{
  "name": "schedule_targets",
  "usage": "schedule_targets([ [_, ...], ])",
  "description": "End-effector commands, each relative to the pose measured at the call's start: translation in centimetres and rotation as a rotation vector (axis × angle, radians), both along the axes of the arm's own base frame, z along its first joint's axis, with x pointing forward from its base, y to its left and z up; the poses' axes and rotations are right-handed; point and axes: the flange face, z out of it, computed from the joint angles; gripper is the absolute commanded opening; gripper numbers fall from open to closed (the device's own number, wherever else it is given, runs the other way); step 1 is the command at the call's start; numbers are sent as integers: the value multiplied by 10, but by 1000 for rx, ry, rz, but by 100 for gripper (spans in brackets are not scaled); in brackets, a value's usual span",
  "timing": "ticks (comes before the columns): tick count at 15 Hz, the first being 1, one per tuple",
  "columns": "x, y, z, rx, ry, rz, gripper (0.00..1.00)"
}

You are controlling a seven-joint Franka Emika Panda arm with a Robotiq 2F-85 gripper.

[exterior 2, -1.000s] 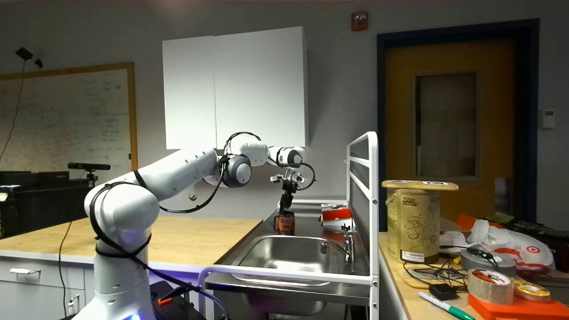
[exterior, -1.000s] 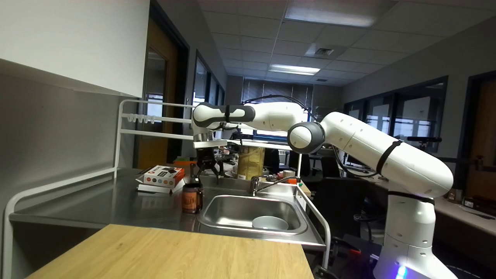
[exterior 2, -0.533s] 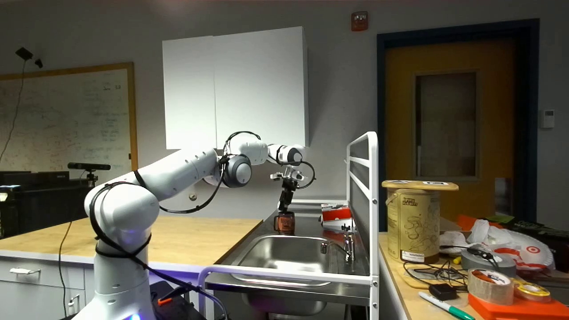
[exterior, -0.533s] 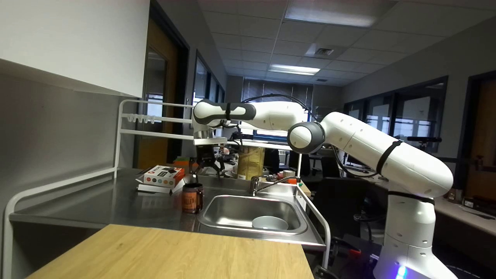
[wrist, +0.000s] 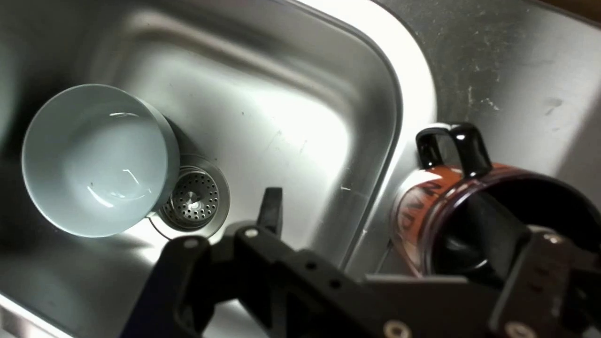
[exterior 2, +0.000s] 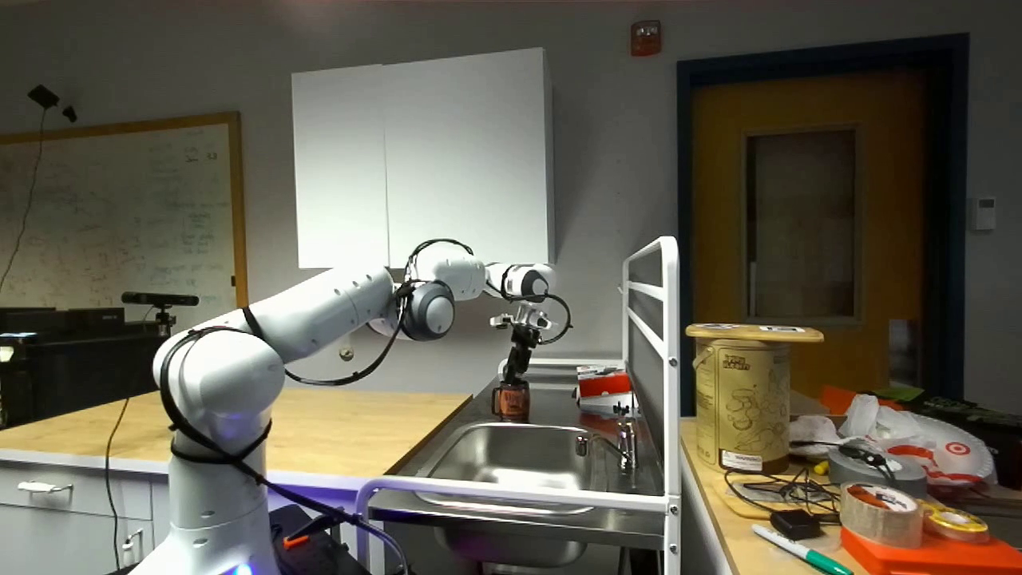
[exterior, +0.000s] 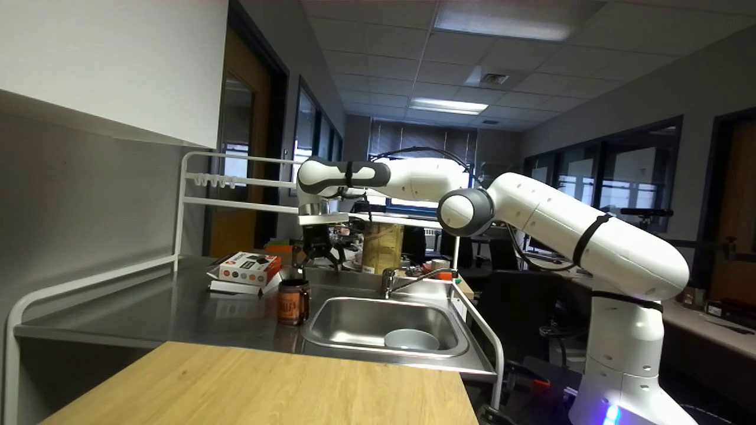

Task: Place the brown mug in the sink

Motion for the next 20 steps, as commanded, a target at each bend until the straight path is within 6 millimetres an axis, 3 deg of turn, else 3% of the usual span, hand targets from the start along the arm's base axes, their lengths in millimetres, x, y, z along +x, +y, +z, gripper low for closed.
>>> schedule_targets([
  [1,2,-5,-13,7,5,-31,100],
  [8,2,-6,-26,1,25,-36,100],
  [13,1,3,-24,21,21,-29,100],
  [14,2,4,-24,12,15,-33,75],
  [15,2,5,-25,5,13,-36,75],
  [20,2,8,-25,-9,16,-59,36],
])
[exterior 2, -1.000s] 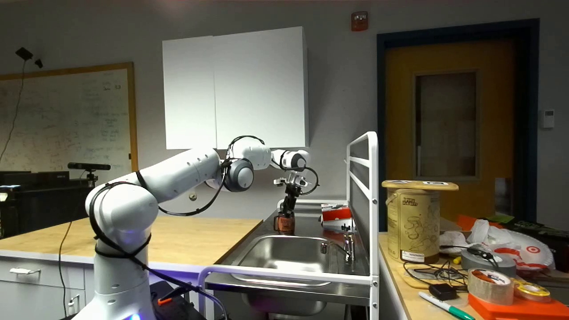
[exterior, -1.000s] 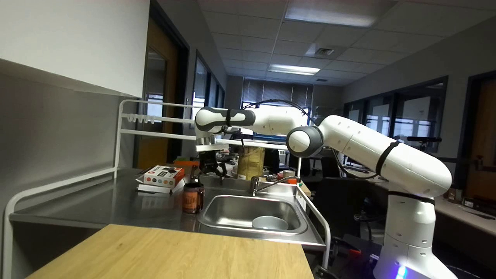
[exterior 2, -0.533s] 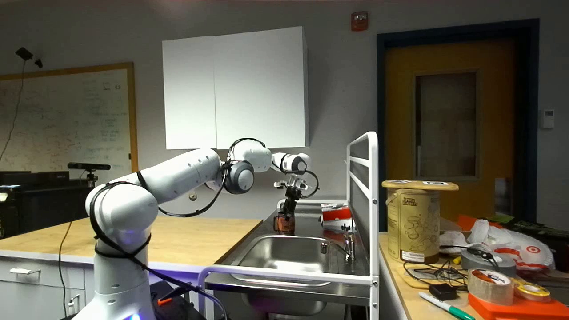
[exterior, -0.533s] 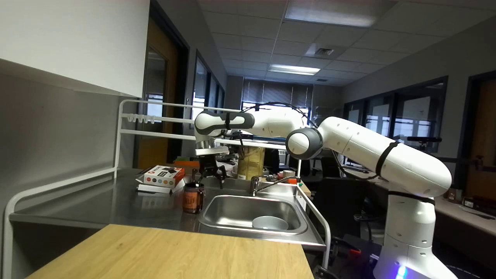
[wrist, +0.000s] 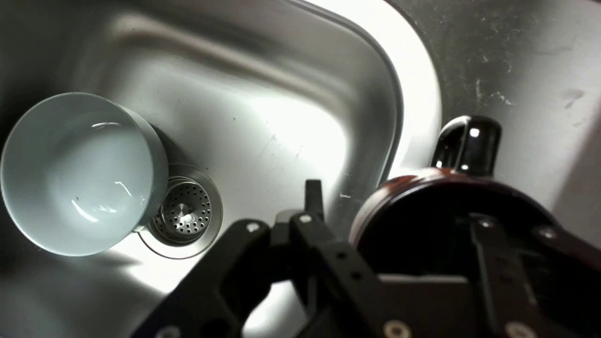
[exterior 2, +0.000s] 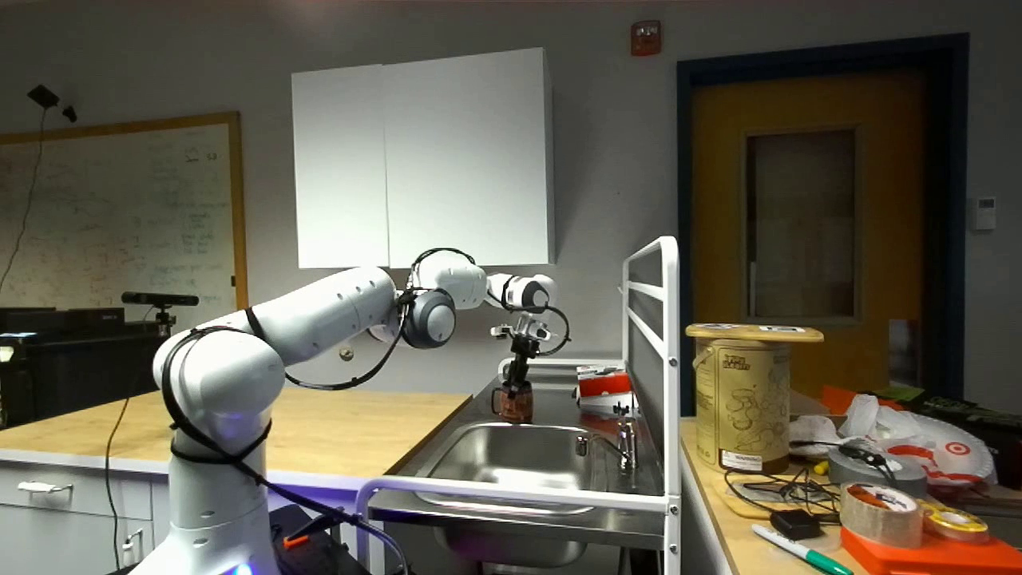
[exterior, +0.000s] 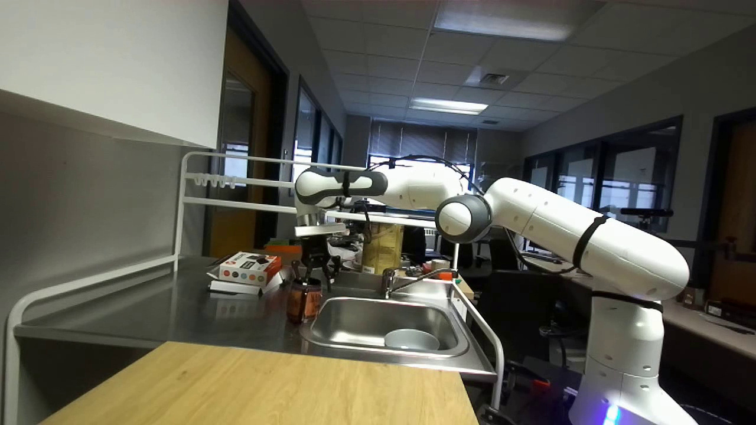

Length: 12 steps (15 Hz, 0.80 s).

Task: Place the brown mug in the sink

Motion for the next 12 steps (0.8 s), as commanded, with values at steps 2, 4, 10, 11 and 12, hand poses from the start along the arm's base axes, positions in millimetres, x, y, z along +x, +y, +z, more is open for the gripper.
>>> schedule_targets([
  [2,1,5,5,-6,-7,-36,20],
  [4,1,5,7,-4,-13,-44,8],
  [10,2,5,18,-9,-28,-67,8],
  [11,2,5,23,-14,-32,-73,8],
  [12,2,4,28,-19,-34,-78,8],
])
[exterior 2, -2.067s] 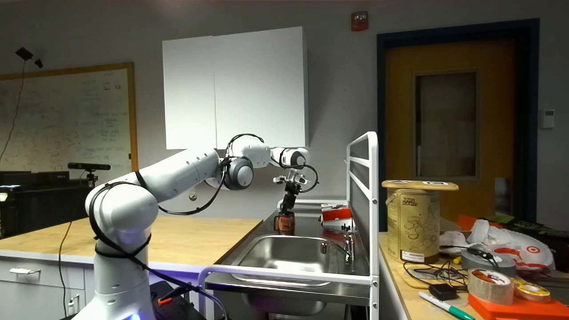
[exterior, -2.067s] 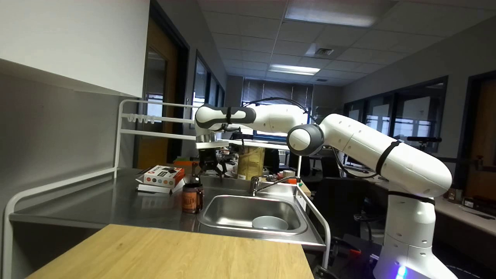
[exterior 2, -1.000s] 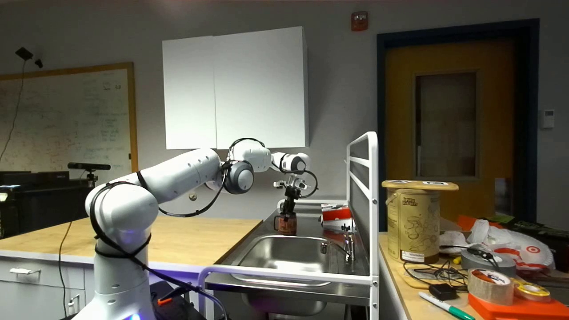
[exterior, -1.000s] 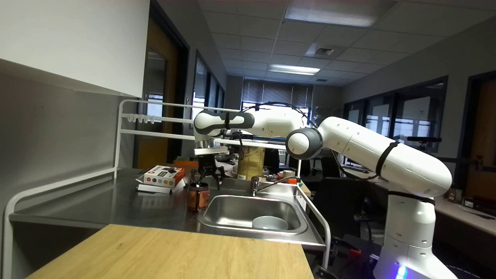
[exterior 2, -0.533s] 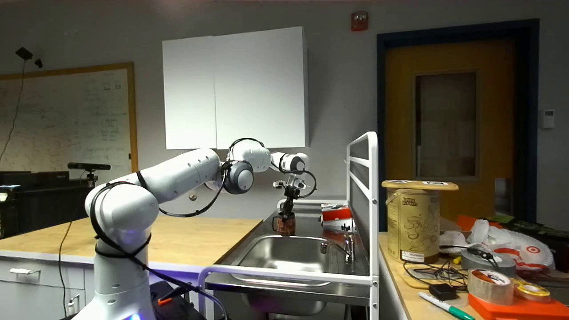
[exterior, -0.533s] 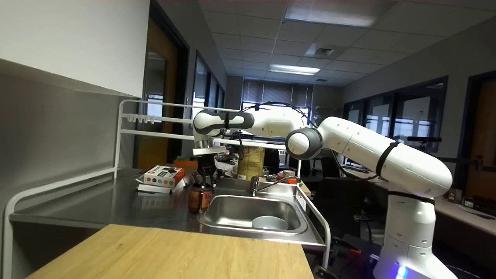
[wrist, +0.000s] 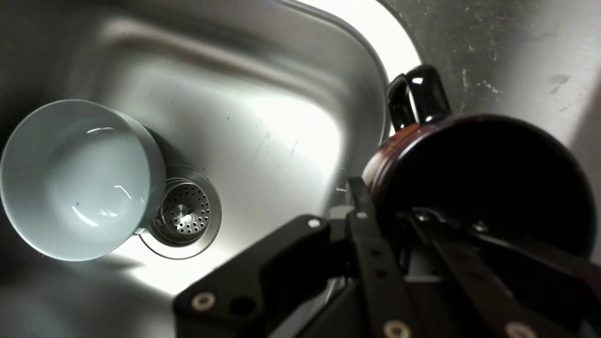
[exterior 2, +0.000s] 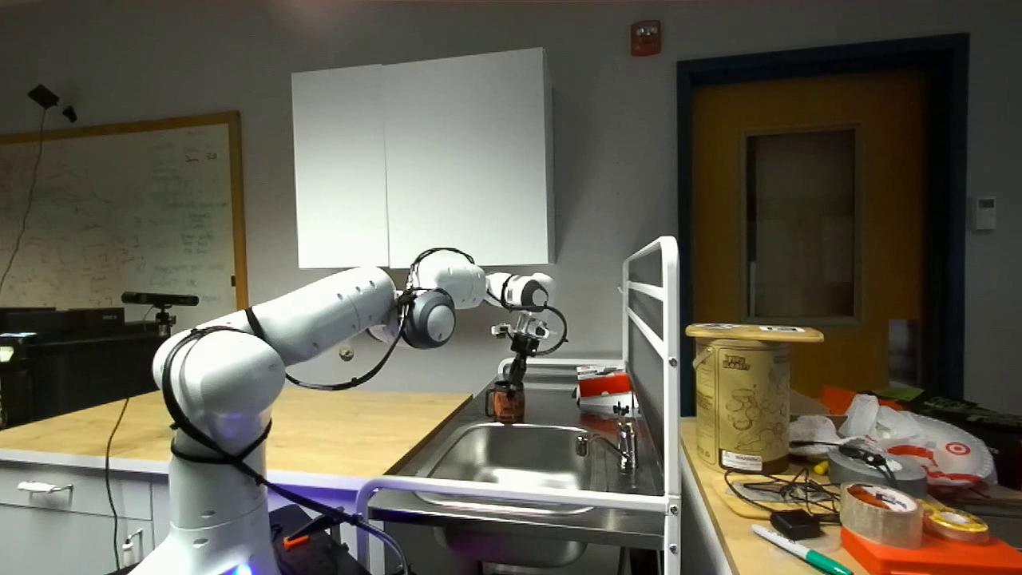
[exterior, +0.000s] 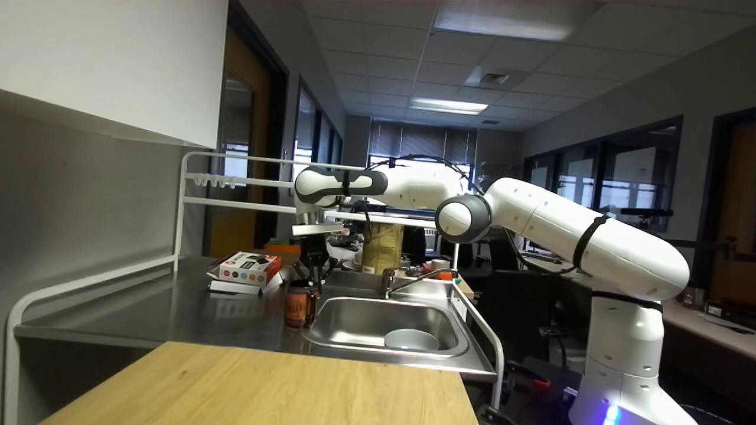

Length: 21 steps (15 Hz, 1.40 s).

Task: Place the brown mug in the sink

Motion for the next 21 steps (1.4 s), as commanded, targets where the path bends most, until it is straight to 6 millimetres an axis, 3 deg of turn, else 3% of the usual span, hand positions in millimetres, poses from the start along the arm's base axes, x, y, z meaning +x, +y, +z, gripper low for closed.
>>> schedule_targets([
  [1,-1,0,31,-10,-21,-42,8],
  [5,-2,-16,66,-30,-51,-95,8],
  [9,-2,-54,91,-41,-62,-179,8],
  [17,-2,-146,67,-40,-19,-369,8],
  [21,-6,-164,52,-44,18,-399,8],
])
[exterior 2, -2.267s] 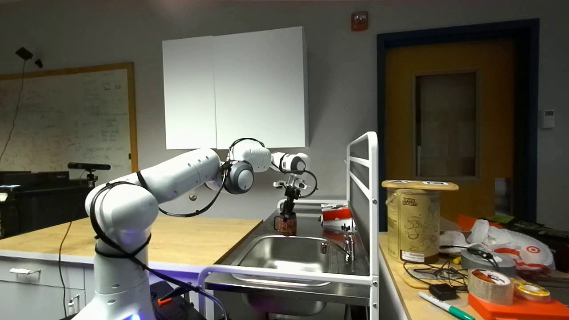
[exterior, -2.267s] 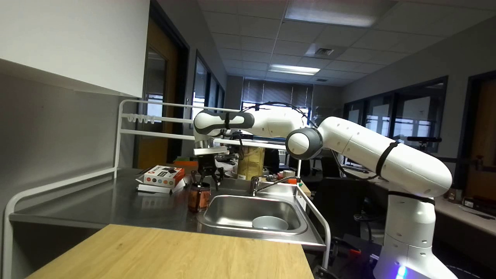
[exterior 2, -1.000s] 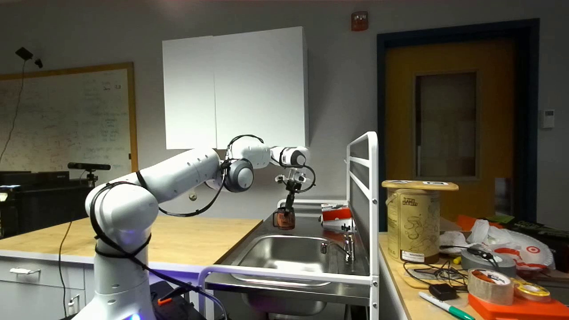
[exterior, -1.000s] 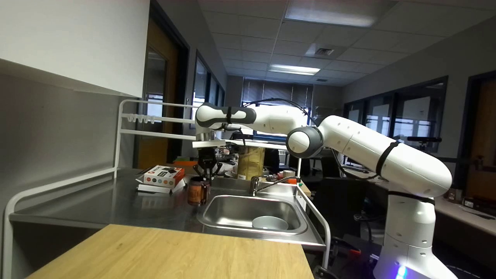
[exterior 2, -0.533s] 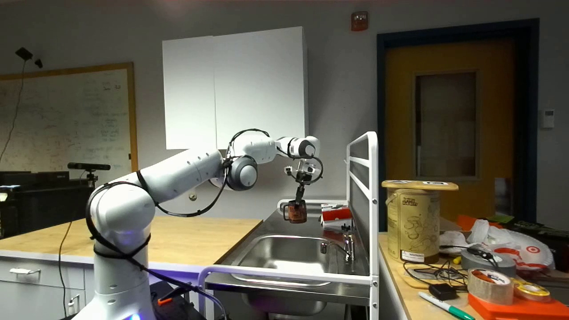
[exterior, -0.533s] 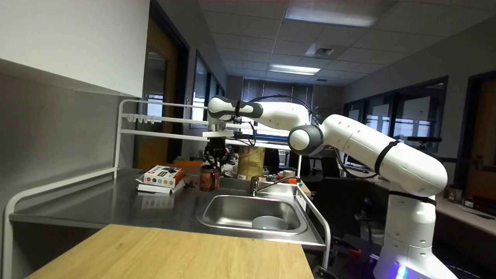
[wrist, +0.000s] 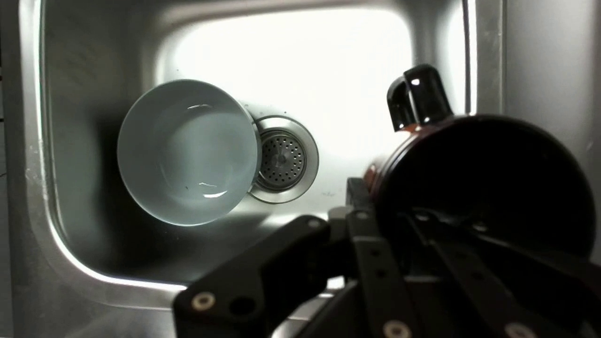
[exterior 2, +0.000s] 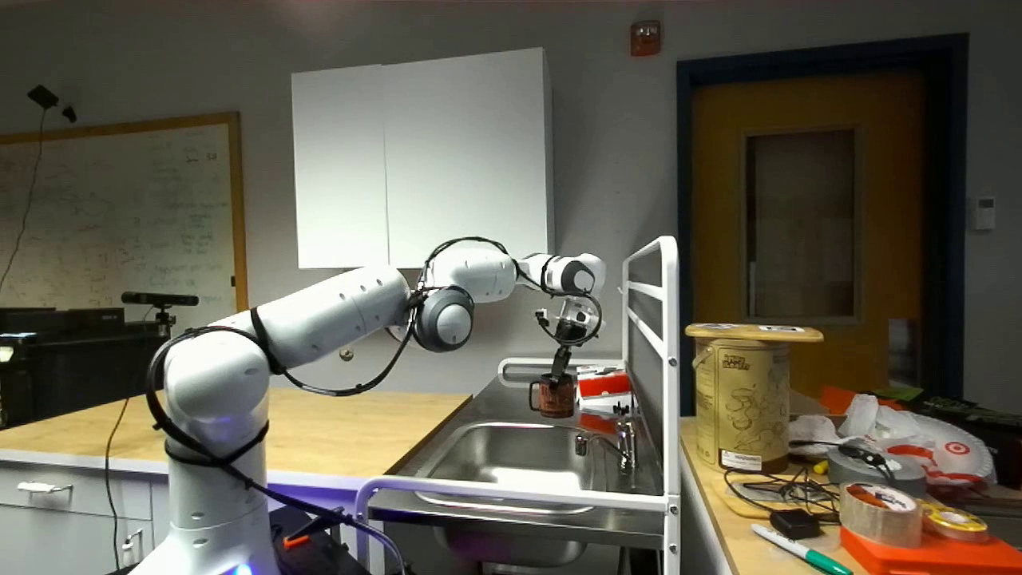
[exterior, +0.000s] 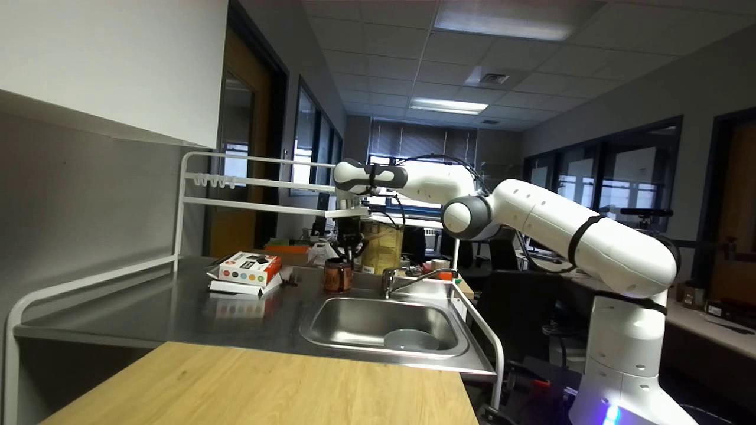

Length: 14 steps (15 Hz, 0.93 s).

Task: Place the brown mug in the sink

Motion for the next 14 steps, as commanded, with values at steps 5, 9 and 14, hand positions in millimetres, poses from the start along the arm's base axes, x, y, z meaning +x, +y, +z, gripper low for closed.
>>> schedule_targets([
  [5,-8,-7,-19,-6,66,-18,8],
  [9,-2,-7,-49,-26,55,-6,8],
  [14,10,18,-101,-43,8,17,8],
])
